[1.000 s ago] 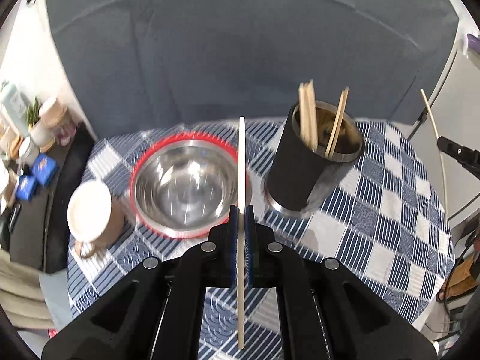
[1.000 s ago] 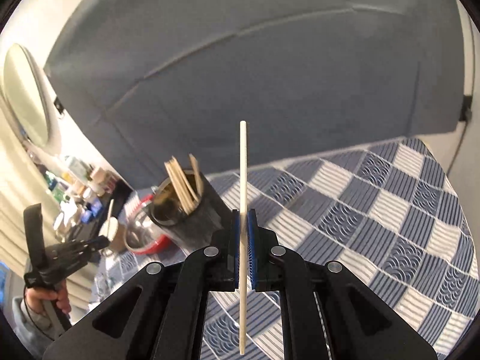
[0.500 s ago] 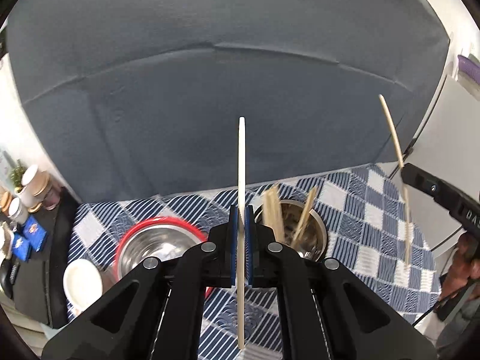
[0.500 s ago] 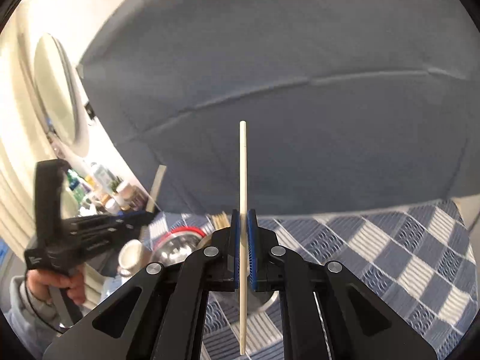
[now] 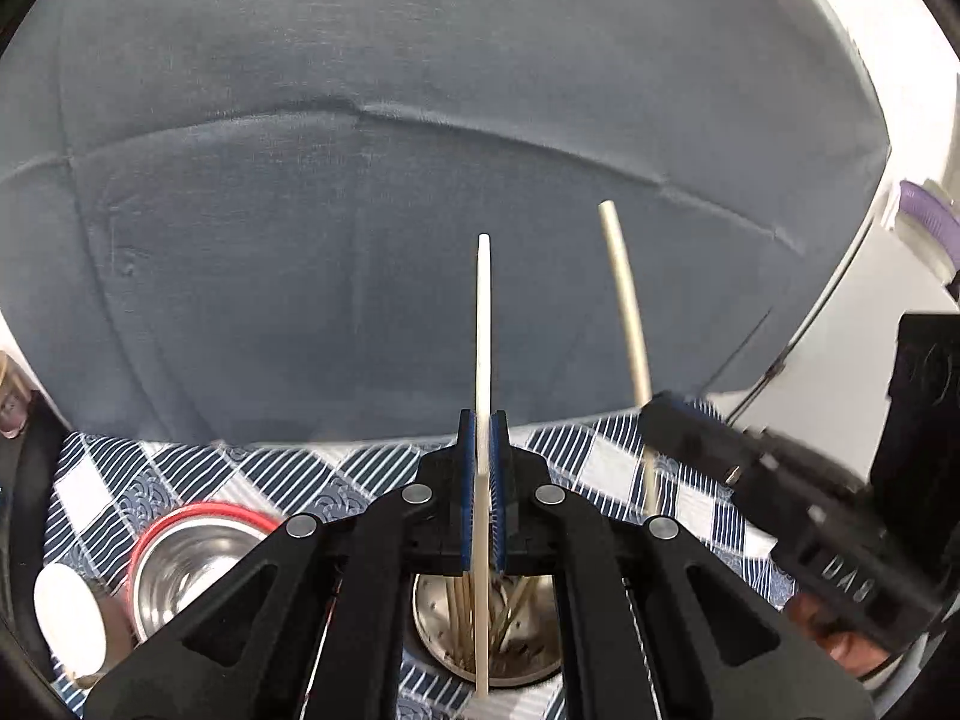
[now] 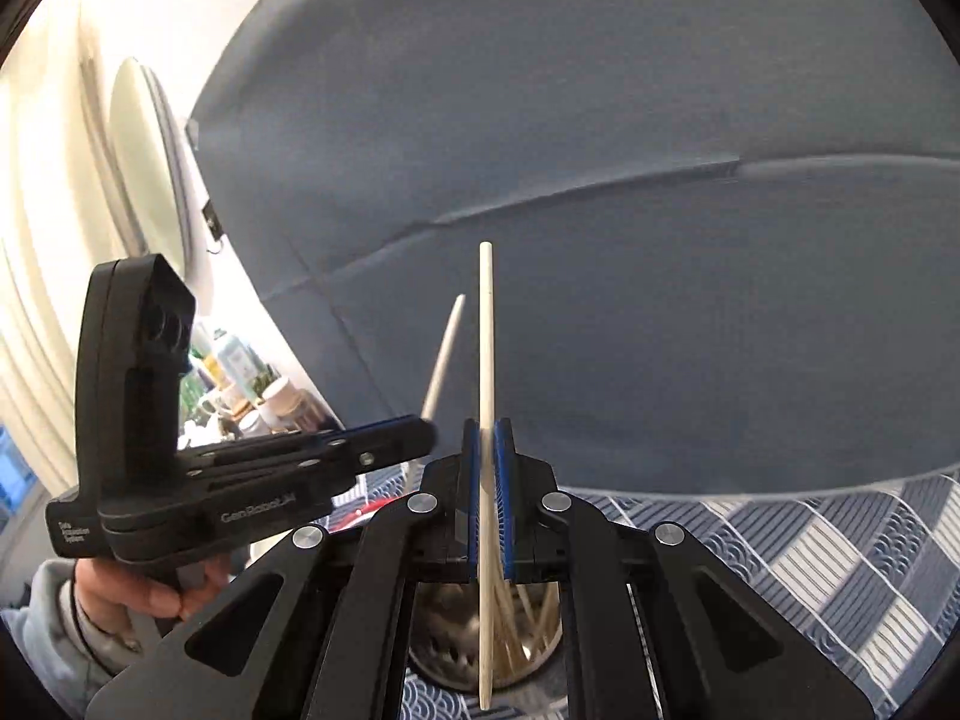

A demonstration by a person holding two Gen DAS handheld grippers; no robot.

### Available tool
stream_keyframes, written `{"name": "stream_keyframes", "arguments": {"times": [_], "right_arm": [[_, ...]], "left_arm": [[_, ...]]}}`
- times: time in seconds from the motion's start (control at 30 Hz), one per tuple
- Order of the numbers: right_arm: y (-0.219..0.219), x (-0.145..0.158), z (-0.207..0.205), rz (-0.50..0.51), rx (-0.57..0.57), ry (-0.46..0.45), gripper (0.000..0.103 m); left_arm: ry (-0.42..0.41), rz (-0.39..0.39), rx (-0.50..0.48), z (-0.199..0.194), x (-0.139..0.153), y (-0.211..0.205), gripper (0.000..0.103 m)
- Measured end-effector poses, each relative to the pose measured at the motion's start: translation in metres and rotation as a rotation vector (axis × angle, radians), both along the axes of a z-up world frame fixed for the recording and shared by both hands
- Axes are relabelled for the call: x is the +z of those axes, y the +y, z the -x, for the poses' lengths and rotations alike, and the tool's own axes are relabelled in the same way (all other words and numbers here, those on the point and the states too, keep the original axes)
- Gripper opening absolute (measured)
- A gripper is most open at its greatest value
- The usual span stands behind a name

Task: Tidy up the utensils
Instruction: 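Open both tools to drop the chopsticks into the black holder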

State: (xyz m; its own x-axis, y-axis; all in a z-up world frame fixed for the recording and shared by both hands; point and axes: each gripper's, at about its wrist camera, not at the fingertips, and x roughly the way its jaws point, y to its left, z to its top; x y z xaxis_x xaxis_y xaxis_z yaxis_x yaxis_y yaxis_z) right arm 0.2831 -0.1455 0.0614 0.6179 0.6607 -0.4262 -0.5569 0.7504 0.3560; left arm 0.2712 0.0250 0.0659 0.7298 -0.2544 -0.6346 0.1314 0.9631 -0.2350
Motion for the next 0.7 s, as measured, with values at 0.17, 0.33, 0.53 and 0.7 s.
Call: {"name": "stream_keyframes", "arguments": {"times": [0.17, 0.33, 0.53, 0.7], "right_arm": [[0.007, -0.014, -0.012, -0.021, 0.021, 0.008, 0.005], [0.011, -0.029, -0.017, -0.032, 0.009, 0.004, 0.005], [0.014, -0.051, 0.002, 0.037, -0.048, -0.055, 0.005], [0.018, -0.067, 0.019, 0.091, -0.018, -0.038, 0.005]], "left_arm": [[-0.089, 0.068, -0.02, 0.003, -0.012, 0.003, 0.005], [-0.164, 0.097, -0.026, 0.012, -0.029, 0.003, 0.005], [-0.191, 0.034, -0.049, 0.025, -0.055, -0.006, 0.005], [-0.165, 0.043, -0.051, 0.039, -0.071, -0.003, 0.005]]}}
